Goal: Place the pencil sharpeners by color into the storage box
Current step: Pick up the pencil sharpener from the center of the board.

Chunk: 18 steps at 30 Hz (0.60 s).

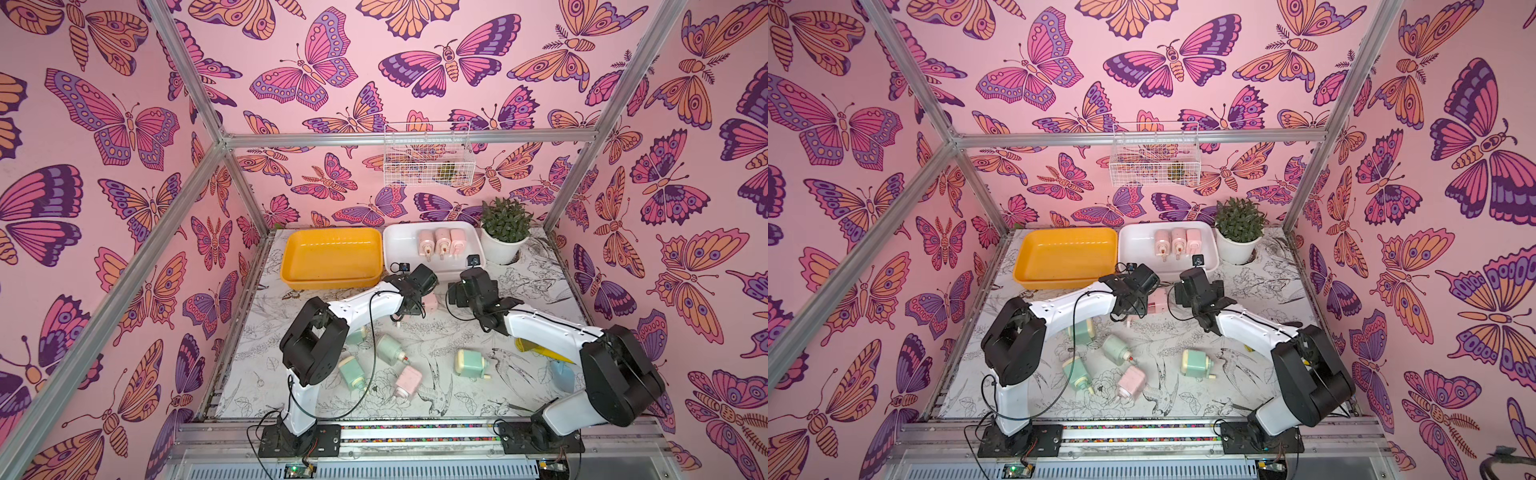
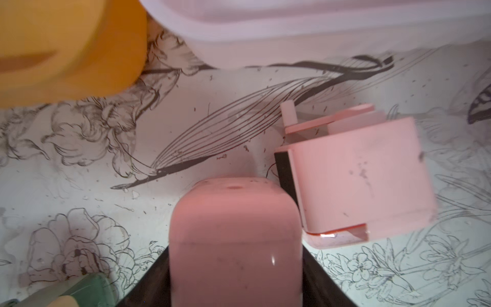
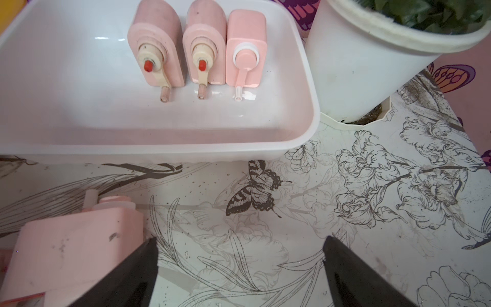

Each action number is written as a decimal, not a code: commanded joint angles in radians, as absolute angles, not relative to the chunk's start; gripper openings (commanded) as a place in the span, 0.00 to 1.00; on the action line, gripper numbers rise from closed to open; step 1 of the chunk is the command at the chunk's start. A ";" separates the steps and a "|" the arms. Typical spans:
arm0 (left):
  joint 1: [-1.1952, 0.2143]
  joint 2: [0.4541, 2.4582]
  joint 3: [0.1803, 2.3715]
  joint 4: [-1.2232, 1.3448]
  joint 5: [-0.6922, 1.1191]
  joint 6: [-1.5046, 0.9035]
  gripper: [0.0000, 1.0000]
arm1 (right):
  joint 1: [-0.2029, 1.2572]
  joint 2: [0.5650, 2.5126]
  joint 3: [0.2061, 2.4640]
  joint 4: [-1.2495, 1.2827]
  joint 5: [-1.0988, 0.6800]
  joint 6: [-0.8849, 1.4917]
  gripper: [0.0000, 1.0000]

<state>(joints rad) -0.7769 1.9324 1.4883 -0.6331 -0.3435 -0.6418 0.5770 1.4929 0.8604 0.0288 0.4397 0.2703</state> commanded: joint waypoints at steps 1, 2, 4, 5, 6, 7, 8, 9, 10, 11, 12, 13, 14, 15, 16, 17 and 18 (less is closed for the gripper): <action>-0.754 1.845 1.581 -0.650 -0.416 -0.554 0.00 | 0.528 1.445 0.848 0.044 0.380 0.304 1.00; -0.741 1.850 1.609 -0.647 -0.417 -0.550 0.00 | 0.511 1.442 0.850 0.047 0.361 0.307 0.99; -0.717 1.879 1.674 -0.651 -0.400 -0.534 0.00 | 0.476 1.446 0.860 0.055 0.319 0.298 0.99; -0.707 1.897 1.709 -0.653 -0.397 -0.534 0.00 | 0.452 1.453 0.870 0.052 0.300 0.299 0.99; -0.699 1.918 1.743 -0.653 -0.393 -0.529 0.00 | 0.425 1.461 0.882 0.051 0.268 0.301 0.99; -0.696 1.938 1.777 -0.656 -0.393 -0.521 0.00 | 0.398 1.474 0.895 0.052 0.229 0.307 0.99; -0.691 1.966 1.817 -0.659 -0.402 -0.510 0.00 | 0.367 1.491 0.916 0.042 0.187 0.321 0.98; -0.690 1.998 1.863 -0.670 -0.425 -0.504 0.00 | 0.339 1.513 0.941 0.025 0.138 0.329 0.98; -0.690 2.030 1.909 -0.690 -0.455 -0.509 0.00 | 0.320 1.537 0.969 0.003 0.110 0.335 0.98; -0.689 2.067 1.965 -0.718 -0.489 -0.517 0.00 | 0.307 1.562 1.009 -0.030 0.098 0.340 0.98; -0.686 2.103 2.017 -0.746 -0.510 -0.526 0.00 | 0.297 1.611 1.055 -0.087 0.118 0.346 0.98; -0.683 2.132 2.061 -0.766 -0.515 -0.533 0.00 | 0.293 1.642 1.094 -0.125 0.130 0.340 0.97; -0.678 2.160 2.105 -0.782 -0.502 -0.535 0.00 | 0.288 1.677 1.136 -0.167 0.144 0.327 0.96; -0.671 2.187 2.140 -0.792 -0.476 -0.535 0.00 | 0.283 1.711 1.173 -0.196 0.168 0.321 0.89; -0.667 2.207 2.169 -0.798 -0.458 -0.535 0.00 | 0.278 1.739 1.206 -0.215 0.179 0.317 0.81; -0.662 2.230 2.200 -0.800 -0.448 -0.536 0.00 | 0.270 1.768 1.233 -0.224 0.185 0.317 0.77; -0.658 2.251 2.224 -0.798 -0.446 -0.536 0.00 | 0.263 1.790 1.254 -0.228 0.179 0.314 0.75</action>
<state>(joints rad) -0.6762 2.2105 2.1677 -0.7361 -0.4427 -0.5392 0.2794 1.7409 1.2026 -0.1219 0.1783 0.3161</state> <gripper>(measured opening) 0.607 0.756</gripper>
